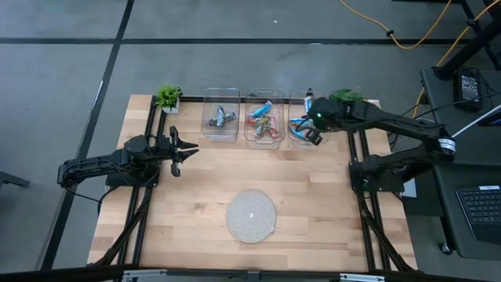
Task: Pick and place Granola Bars by type
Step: Put the orange granola bar into the right transparent bin
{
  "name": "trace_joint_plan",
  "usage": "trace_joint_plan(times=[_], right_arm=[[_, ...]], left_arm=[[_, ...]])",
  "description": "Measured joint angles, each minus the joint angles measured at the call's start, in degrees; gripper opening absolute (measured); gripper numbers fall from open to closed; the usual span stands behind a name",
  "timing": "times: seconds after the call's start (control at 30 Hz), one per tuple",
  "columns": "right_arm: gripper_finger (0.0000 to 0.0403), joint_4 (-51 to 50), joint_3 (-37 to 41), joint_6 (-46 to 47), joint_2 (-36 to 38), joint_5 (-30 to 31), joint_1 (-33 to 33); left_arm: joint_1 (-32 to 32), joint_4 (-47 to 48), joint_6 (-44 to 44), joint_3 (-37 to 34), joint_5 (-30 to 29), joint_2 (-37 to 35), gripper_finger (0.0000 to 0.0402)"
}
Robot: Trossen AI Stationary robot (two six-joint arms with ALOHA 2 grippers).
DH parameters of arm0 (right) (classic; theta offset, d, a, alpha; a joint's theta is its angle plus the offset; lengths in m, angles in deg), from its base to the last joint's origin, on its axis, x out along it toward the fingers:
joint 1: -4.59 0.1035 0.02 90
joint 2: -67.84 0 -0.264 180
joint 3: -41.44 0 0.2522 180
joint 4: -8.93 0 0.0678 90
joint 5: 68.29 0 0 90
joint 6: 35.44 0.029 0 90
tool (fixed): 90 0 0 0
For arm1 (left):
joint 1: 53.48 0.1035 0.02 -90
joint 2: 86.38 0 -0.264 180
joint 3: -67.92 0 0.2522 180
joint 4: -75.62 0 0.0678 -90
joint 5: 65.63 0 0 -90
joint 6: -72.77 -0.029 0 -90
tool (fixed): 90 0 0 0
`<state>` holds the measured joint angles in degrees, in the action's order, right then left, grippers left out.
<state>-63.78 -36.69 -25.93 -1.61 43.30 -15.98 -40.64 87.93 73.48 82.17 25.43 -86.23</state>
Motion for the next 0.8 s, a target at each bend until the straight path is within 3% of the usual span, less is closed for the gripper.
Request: trace_joint_plan(times=[0.23,0.5,0.8], right_arm=[[0.0003,0.9,0.6,-2.3,-5.9,-0.7,-5.7],[0.0003,17.8,12.7,-7.1,-7.5,-8.5,-9.0],[0.0003,24.8,19.0,-10.0,-7.4,-10.6,-15.0]], left_arm=[[0.0,0.0,0.0,0.0,0.0,0.0,0.0072],[0.0,0.0,0.0,0.0,0.0,0.0,0.0072],[0.0,0.0,0.0,0.0,0.0,0.0,0.0072]])
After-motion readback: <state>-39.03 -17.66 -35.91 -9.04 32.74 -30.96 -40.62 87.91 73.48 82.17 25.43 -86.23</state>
